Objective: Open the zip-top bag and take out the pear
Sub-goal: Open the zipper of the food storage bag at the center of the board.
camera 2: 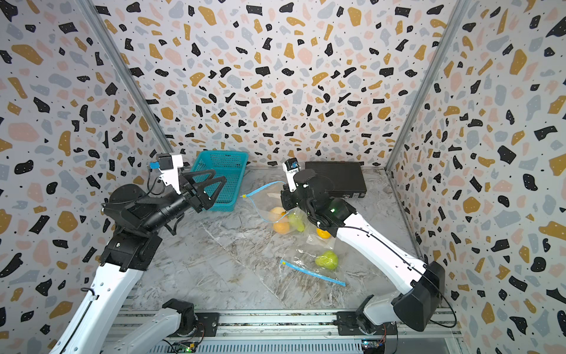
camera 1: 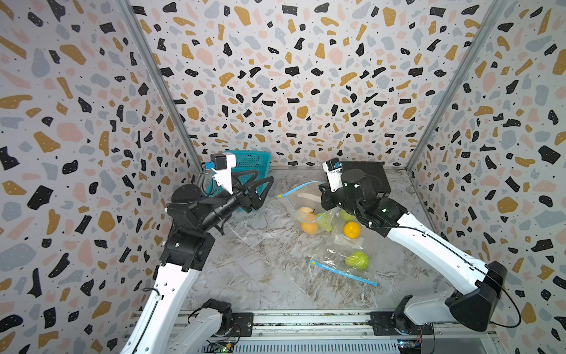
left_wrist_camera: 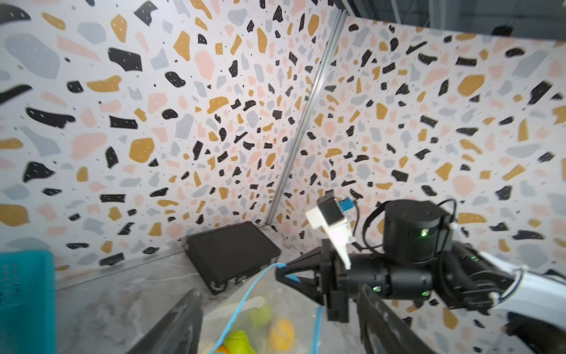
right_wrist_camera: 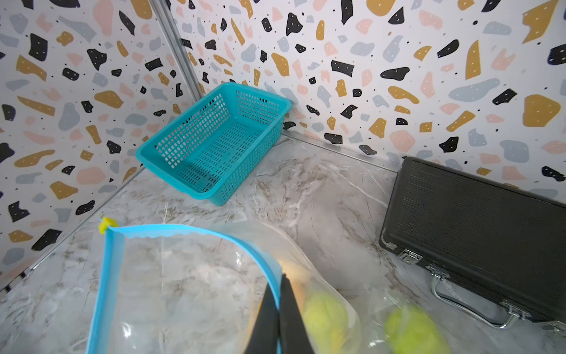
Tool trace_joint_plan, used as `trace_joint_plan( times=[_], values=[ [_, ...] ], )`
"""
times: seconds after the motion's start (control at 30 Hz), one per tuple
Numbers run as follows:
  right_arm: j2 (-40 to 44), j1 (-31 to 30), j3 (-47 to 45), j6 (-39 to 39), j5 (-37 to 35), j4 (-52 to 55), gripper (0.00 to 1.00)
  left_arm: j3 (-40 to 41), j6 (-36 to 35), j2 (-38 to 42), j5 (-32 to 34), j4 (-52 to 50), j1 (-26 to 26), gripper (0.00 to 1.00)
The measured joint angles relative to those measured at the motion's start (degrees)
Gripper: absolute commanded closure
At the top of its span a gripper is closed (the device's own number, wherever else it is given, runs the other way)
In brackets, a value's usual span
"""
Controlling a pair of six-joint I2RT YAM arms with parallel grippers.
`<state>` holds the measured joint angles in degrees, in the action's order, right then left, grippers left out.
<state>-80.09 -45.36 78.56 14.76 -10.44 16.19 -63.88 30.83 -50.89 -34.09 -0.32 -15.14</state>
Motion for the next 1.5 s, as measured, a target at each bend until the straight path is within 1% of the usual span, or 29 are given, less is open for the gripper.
trace_joint_plan(
  times=[0.07, 0.2, 0.23, 0.3, 0.33, 0.43, 0.7, 0.8, 0.97, 1.1, 1.23, 1.33, 1.5],
  values=[
    [-0.9, -1.2, -2.7, 1.2, -1.7, -2.3, 1.0, 2.4, 4.7, 0.5, 0.4, 0.4, -2.0, 0.35],
    [-3.1, -2.6, -8.3, 4.2, -3.6, -5.4, 1.0, 8.3, 12.1, -0.3, 2.2, -0.3, -6.4, 0.49],
    [-3.2, -2.8, -9.2, 4.7, -4.0, -5.6, 1.0, 9.5, 13.2, -0.7, 2.8, -0.6, -7.3, 0.53],
    [-3.2, -3.3, -10.6, 5.8, -4.7, -5.9, 1.0, 11.7, 15.5, -1.4, 4.4, -1.8, -9.4, 0.64],
    [-3.1, -3.4, -10.8, 6.1, -4.8, -6.1, 1.0, 12.3, 16.3, -1.7, 5.1, -2.3, -10.3, 0.68],
    [-2.3, -3.7, -11.3, 7.3, -5.4, -7.2, 1.0, 13.4, 18.9, -2.7, 6.5, -2.7, -12.9, 0.74],
    [2.5, -3.8, -13.2, 9.2, -5.7, -7.9, 1.0, 15.5, 23.7, -2.4, 9.2, -3.4, -21.2, 0.78],
    [3.7, -3.8, -14.3, 9.9, -5.4, -8.0, 1.0, 15.5, 24.3, -4.1, 9.9, -3.4, -22.9, 0.79],
    [6.4, -3.9, -16.3, 11.3, -4.5, -8.1, 1.0, 15.1, 25.5, -13.2, 11.8, -1.8, -23.0, 0.81],
    [9.6, -4.5, -18.4, 12.5, -4.1, -8.1, 1.0, 12.6, 25.3, -20.5, 14.6, -2.1, -23.0, 0.82],
    [12.0, -5.3, -19.4, 14.1, -3.1, -8.0, 1.0, 10.5, 25.5, -26.1, 15.7, 0.0, -23.0, 0.79],
    [12.4, -6.1, -19.4, 15.2, -2.3, -7.9, 1.0, 10.1, 24.8, -27.3, 18.6, -0.5, -23.0, 0.77],
    [12.5, -8.5, -19.6, 16.7, 0.1, -7.6, 1.0, 10.2, 22.6, -25.8, 22.8, -3.7, -22.1, 0.76]
  ],
)
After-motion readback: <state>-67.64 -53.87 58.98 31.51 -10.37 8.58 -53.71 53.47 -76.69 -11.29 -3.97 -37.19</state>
